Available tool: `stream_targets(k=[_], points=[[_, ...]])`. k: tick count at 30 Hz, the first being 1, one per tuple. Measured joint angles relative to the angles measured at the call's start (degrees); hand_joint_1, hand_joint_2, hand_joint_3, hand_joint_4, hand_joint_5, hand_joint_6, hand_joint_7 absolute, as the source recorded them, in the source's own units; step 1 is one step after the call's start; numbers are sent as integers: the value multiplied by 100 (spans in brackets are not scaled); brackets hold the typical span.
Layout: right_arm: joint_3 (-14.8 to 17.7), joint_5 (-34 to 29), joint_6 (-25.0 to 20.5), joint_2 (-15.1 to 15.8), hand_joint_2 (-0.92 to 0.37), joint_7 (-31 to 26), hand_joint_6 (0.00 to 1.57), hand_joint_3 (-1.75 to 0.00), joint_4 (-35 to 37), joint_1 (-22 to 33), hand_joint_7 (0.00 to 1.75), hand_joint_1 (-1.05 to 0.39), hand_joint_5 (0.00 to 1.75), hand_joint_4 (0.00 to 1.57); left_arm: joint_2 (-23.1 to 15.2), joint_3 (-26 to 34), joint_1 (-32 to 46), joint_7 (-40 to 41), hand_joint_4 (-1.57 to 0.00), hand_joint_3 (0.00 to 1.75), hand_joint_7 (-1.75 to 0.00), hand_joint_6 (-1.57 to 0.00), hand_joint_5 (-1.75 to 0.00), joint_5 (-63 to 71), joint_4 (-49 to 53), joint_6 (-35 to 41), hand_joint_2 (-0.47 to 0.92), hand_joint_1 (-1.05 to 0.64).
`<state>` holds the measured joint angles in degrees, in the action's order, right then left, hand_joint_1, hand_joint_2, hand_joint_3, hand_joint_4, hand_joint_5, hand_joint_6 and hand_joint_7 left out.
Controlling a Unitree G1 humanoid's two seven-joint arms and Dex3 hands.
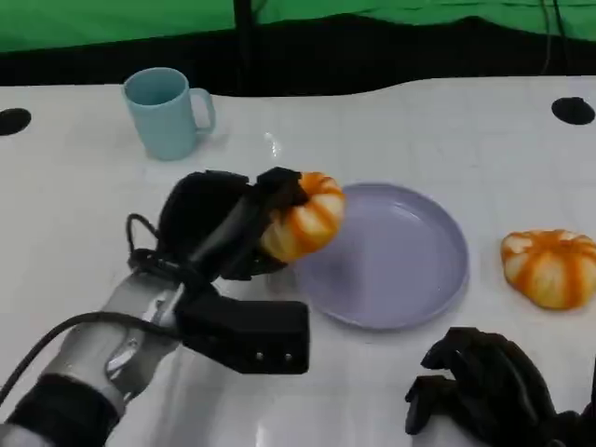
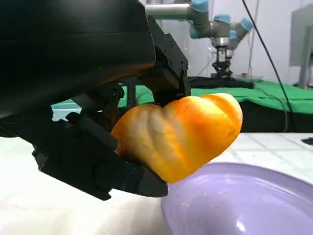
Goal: Grasp the bread from the table and place it into the plate.
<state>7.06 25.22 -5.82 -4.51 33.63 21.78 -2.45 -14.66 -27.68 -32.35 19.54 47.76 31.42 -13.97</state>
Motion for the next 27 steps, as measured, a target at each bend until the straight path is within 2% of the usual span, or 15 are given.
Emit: stream_targets(k=[2,6,8,9,11,15,17,19,20,21,22,24,25,27], points=[[-3,1,-21,-1,-71,0,157,0,-17,11,38,-104,76,157,167,-73,-192,-7,-84,64,-100,-88,-175,-19,234,-43,71,-35],[-13,-5,-28,-13,-73,0,157,-1,-56,41,38,-104,76,157,539,-214,-480,26,-86,75,-113,-81,-175,-28,726,-178,64,-36],[-17,-15,-21,-11,-73,0,157,-1,-79,62,38,-104,77,157,729,-300,-637,62,-87,80,-105,-81,-175,-19,1037,-193,62,-36],[-22,-20,-16,-11,-73,2,157,-1,-83,62,38,-104,76,157,808,-356,-721,79,-90,82,-92,-83,-175,-6,1172,-192,61,-36],[-28,-26,-4,-10,-73,11,157,-1,-85,68,38,-103,76,157,950,-428,-871,116,-91,84,-84,-84,-175,0,1412,-186,60,-35],[-38,-29,2,-13,-74,13,157,-1,-105,84,38,-103,76,157,1150,-537,-1112,185,-92,83,-102,-80,-175,0,1845,-173,60,-35],[-43,-35,6,-15,-74,11,157,-1,-124,94,38,-103,77,157,1197,-603,-1189,238,-91,84,-133,-70,-175,5,2033,-180,58,-34],[-48,-40,7,-14,-74,10,157,-1,-156,115,38,-103,77,157,1241,-659,-1262,318,-91,84,-139,-68,-175,29,2221,-183,57,-33],[-49,-40,7,-14,-73,10,157,-1,-164,123,38,-103,76,157,1252,-686,-1299,326,-82,76,-123,-68,-170,47,2284,-187,66,-34],[-50,-40,6,-14,-73,10,157,0,-171,133,37,-103,76,157,1269,-697,-1343,338,-73,55,-102,-67,-162,54,2350,-192,81,-35],[-53,-40,5,-14,-73,11,157,0,-177,140,37,-103,76,157,1278,-699,-1380,288,-70,47,-94,-67,-159,37,2392,-192,86,-35],[-62,-40,5,-12,-74,11,157,-1,-192,152,37,-103,76,157,1285,-701,-1443,59,-54,35,-62,-53,-144,-38,2417,-175,91,-36],[-65,-41,5,-12,-74,11,157,-1,-194,153,37,-103,77,157,1288,-709,-1473,-72,-52,33,-57,-52,-142,-53,2417,-142,91,-36],[-70,-41,5,-12,-73,9,157,0,-196,154,38,-103,77,157,1296,-748,-1521,-306,-30,24,-23,-35,-82,-67,2411,-58,92,-43]])
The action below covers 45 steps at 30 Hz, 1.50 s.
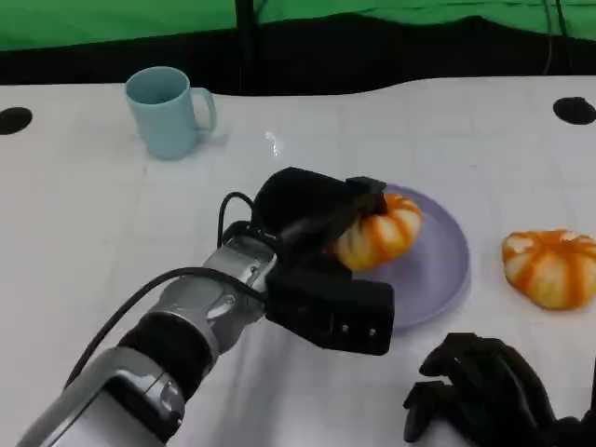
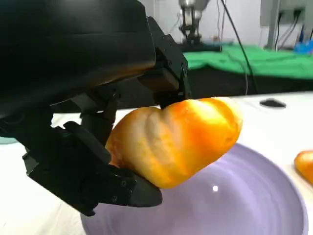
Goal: Grasp the bread from the table and place it into the plate.
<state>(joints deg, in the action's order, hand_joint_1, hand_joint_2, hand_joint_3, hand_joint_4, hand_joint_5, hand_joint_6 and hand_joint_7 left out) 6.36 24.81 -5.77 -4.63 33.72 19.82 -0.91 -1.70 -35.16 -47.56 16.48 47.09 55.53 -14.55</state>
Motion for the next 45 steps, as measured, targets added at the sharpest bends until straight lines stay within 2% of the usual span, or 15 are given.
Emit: stream_targets(k=[3,7,9,14,22,27,30,34,36,38,39,41,43,44,45], points=[[-8,0,0,0,-74,-1,157,0,-7,3,37,-103,76,157,-9,-94,-28,-353,-17,23,-9,-26,-55,6,-46,139,92,-56],[-16,1,0,0,-74,-1,157,0,-11,8,37,-102,75,157,-52,-219,-28,-583,-14,25,-6,-23,-50,73,-226,372,92,-61],[-24,1,-1,0,-73,-1,157,0,-15,11,37,-102,75,157,-72,-261,-31,-709,-3,32,-2,-15,-45,88,-315,452,92,-77],[-36,3,-53,0,-72,-17,157,0,-95,56,37,-102,74,157,-194,-362,-35,-1484,0,37,0,-12,-41,169,-647,749,92,-89],[-41,3,-59,-1,-73,-22,157,0,-134,65,37,-103,75,157,-558,-333,6,-1975,0,42,-1,-13,-43,165,-1449,818,92,-94],[-41,3,-59,-1,-73,-22,157,0,-134,64,38,-103,75,157,-593,-332,103,-2057,0,42,-1,-13,-44,166,-1597,840,92,-94],[-56,5,-64,-14,-72,-19,157,0,-129,47,36,-103,74,157,-664,-198,293,-2072,-14,44,-5,-23,-51,11,-1808,788,92,-84],[-4,26,-53,-21,-72,-12,157,-1,-98,53,36,-102,74,157,-1065,585,1395,-1752,-33,41,-12,-38,-61,-943,-2954,-93,92,-74],[9,24,-49,-23,-72,-13,157,-1,-91,47,36,-102,74,157,-1144,869,1730,-1565,-37,40,-13,-43,-64,-1227,-3061,-376,92,-72],[6,22,-45,-26,-72,-12,157,-1,-89,44,36,-102,75,157,-1177,1113,2007,-1447,-48,41,-19,-56,-75,-1540,-3090,-656,92,-68],[-1,21,-45,-31,-73,-8,157,-1,-87,43,37,-103,75,157,-1168,1222,2136,-1430,-49,41,-21,-59,-84,-1718,-3119,-808,92,-68],[-4,17,-44,-29,-73,-3,157,-1,-85,42,38,-102,76,157,-1111,1405,2388,-1410,-52,38,-34,-67,-119,-2134,-3183,-1128,92,-64],[-3,15,-43,-28,-73,-4,157,-1,-85,44,38,-102,76,157,-1022,1562,2603,-1461,-53,36,-43,-68,-131,-2540,-3198,-1376,92,-61],[0,15,-44,-28,-73,-6,157,0,-86,44,38,-102,76,157,-1000,1609,2679,-1508,-52,35,-61,-66,-147,-2699,-3198,-1470,92,-58],[-1,15,-46,-29,-73,-8,157,0,-87,44,38,-102,76,157,-969,1690,2764,-1630,-51,35,-72,-63,-153,-2946,-3202,-1556,92,-57]])
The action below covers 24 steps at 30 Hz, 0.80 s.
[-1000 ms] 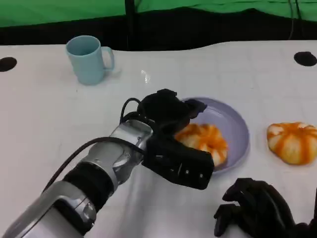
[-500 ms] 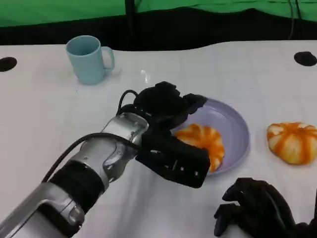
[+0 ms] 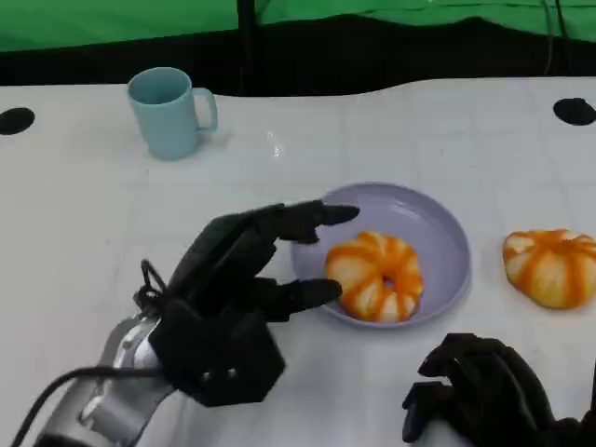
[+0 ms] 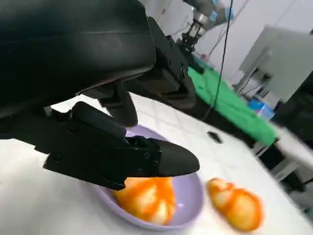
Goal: Grasp the bread from the table and place it into the plate.
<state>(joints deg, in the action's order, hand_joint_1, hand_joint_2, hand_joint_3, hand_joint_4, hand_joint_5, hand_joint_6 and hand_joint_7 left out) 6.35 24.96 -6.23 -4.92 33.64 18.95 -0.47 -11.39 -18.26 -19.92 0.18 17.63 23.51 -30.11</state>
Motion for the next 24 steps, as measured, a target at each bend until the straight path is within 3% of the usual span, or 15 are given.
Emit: stream_targets(k=[4,5,7,12,24], points=[[6,0,-1,1,-73,-9,157,0,-4,2,38,-102,77,157,112,199,257,-464,-51,35,-84,-59,-159,-697,-47,-142,92,-56],[6,0,-1,1,-73,-9,157,0,-5,2,38,-102,77,157,126,229,279,-518,-52,35,-93,-60,-162,-727,-55,-143,92,-57],[-2,-3,-7,-1,-72,-18,157,0,-12,-1,39,-104,77,157,167,297,350,-714,-59,35,-136,-54,-172,-974,-137,-89,92,-61],[-7,-11,-67,4,-72,-126,157,0,-113,31,40,-103,78,157,422,682,1070,-1841,-65,38,-167,-49,-175,-2800,-679,581,92,-64],[-37,-7,-132,36,-72,-123,157,0,-158,52,39,-101,77,155,524,1505,1736,-3835,-81,24,-175,-60,-175,-4914,-877,2436,92,-69]])
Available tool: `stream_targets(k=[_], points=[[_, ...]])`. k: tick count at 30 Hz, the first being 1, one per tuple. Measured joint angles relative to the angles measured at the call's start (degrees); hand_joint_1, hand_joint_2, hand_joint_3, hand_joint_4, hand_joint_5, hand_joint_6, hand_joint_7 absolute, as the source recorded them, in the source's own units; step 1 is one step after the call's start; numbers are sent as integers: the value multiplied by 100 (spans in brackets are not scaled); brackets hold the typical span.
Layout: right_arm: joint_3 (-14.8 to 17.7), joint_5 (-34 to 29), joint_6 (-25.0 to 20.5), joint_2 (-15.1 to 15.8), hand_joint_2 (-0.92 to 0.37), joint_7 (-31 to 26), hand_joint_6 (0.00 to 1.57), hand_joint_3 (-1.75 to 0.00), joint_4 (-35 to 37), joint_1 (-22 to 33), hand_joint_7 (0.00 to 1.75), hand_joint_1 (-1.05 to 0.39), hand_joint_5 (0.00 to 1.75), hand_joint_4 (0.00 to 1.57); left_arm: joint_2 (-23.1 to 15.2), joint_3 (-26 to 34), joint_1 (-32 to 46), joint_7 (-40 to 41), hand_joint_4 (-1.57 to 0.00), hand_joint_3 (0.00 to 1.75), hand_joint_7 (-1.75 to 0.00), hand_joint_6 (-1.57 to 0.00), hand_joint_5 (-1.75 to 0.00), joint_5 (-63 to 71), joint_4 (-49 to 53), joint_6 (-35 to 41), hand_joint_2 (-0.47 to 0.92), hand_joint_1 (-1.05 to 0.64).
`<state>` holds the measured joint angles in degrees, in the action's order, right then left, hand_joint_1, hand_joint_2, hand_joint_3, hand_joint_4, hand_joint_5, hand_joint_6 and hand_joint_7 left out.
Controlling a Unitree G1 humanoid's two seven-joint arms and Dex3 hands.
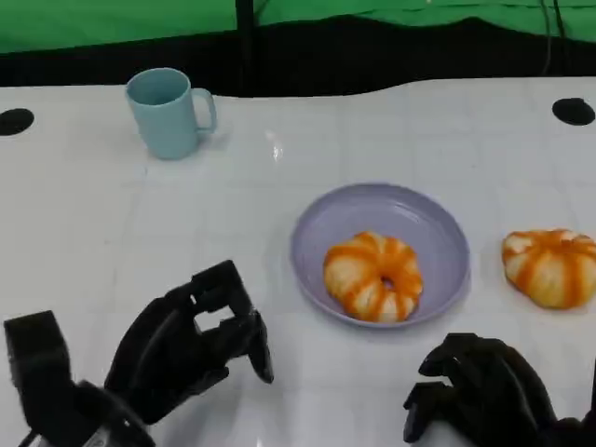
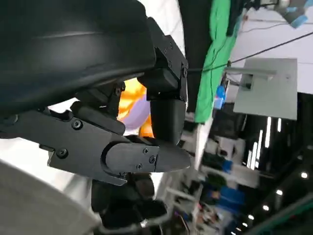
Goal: Grasp the bread from the table and place it into the plate.
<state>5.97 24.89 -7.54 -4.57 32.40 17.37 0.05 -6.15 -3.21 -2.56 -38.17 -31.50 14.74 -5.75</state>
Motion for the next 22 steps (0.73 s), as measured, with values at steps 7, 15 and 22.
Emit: stream_targets(k=[7,15,22], points=[[11,4,-20,1,-73,0,157,-1,0,0,39,-100,77,155,152,244,170,-212,-86,27,-175,-62,-175,-82,-4,362,92,-68],[35,8,-24,52,-72,7,157,0,6,-3,38,-101,78,156,268,409,166,-254,-88,24,-175,-65,-175,-80,-1,646,92,-68],[91,27,-24,71,-72,57,157,0,86,-58,37,-102,78,155,331,583,41,-339,-87,23,-175,-64,-175,-69,180,648,92,-70]])
